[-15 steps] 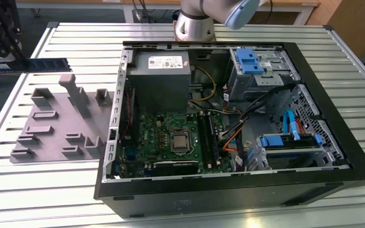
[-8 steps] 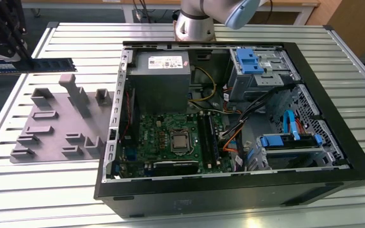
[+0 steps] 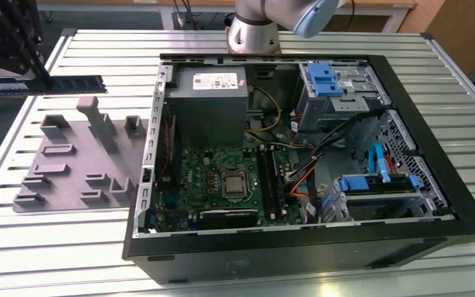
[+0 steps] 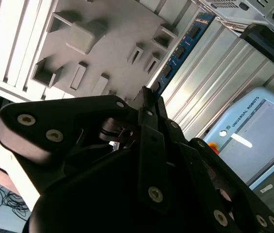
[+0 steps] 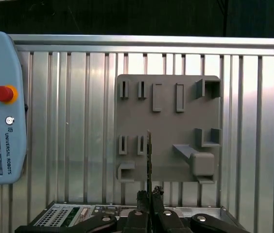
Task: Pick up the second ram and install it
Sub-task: 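Pick up the second ram and move it above second insertion slot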
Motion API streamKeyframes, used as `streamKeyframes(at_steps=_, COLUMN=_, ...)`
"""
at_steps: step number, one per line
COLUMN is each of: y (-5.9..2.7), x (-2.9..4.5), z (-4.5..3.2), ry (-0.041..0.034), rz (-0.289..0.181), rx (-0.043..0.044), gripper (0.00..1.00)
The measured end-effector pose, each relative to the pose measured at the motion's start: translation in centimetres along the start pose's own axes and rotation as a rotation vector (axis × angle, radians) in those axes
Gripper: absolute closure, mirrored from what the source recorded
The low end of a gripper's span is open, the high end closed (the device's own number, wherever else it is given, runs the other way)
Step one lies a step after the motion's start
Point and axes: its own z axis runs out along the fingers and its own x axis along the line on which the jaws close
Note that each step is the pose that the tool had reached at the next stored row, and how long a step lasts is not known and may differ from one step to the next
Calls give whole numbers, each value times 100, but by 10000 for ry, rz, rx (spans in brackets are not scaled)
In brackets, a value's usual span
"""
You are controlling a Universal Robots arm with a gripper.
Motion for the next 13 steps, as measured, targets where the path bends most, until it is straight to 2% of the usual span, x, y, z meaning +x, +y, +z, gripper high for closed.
streamKeyframes(at_steps=13, y=-120, x=0, z=2, ry=0, rz=0, rx=0, gripper=86)
